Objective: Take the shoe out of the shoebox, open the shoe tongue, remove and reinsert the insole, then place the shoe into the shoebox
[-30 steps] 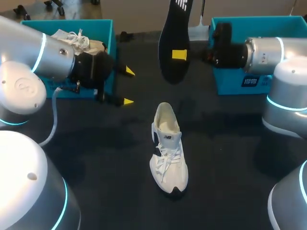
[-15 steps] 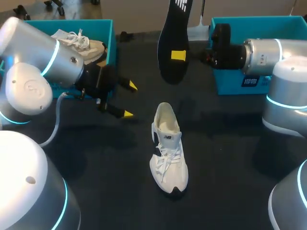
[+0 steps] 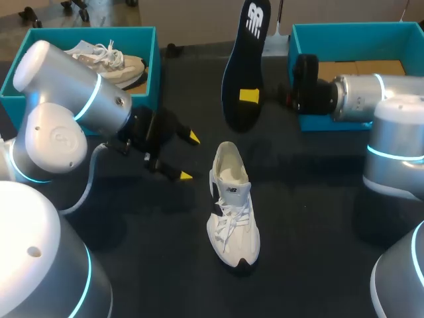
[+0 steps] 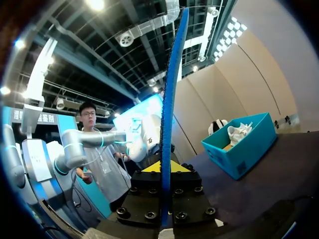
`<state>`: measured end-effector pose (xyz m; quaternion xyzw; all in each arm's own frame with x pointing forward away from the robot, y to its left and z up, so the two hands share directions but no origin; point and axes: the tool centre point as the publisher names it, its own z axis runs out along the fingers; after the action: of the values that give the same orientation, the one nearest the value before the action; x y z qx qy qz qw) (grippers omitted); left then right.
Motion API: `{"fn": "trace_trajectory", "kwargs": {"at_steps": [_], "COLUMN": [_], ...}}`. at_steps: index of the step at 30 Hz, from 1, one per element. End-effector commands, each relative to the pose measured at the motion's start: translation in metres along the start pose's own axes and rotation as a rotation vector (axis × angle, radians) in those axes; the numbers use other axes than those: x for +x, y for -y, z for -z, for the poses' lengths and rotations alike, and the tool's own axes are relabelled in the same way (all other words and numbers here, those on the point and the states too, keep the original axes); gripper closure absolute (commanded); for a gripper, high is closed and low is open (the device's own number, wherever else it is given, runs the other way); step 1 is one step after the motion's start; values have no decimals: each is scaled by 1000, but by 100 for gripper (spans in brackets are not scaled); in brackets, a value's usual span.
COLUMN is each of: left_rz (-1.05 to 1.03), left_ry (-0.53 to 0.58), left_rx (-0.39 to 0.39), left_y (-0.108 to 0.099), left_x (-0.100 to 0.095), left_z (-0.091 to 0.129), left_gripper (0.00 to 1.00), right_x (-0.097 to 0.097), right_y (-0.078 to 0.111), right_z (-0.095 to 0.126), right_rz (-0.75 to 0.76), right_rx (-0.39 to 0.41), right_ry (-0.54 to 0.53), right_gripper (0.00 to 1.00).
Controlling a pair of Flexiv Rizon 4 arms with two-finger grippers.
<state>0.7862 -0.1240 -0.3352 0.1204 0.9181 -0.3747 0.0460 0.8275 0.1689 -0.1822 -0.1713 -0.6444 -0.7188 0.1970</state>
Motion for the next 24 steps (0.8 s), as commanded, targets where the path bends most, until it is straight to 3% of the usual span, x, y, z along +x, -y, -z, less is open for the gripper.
{"fn": "trace_trajectory", "kwargs": {"at_steps": [1,11,24], "left_rz": [7,3,0], "left_ry": [4,-8,-1], "left_rx": [-3,9,5], "left_y": [2,14,16], "left_x": [-3,-2,-1], "left_z": [-11,-27,-26], "left_gripper": [0,0,0], "right_x": [-6,-11,-12], "right_y": [21,52,53], "right_z": [-2,-12,-12], "right_rz": [-7,-43,-48], "right_rx": [-14,-1,18], "right_ry": [-25,-52,-24], "right_gripper": [100,100,100]}}
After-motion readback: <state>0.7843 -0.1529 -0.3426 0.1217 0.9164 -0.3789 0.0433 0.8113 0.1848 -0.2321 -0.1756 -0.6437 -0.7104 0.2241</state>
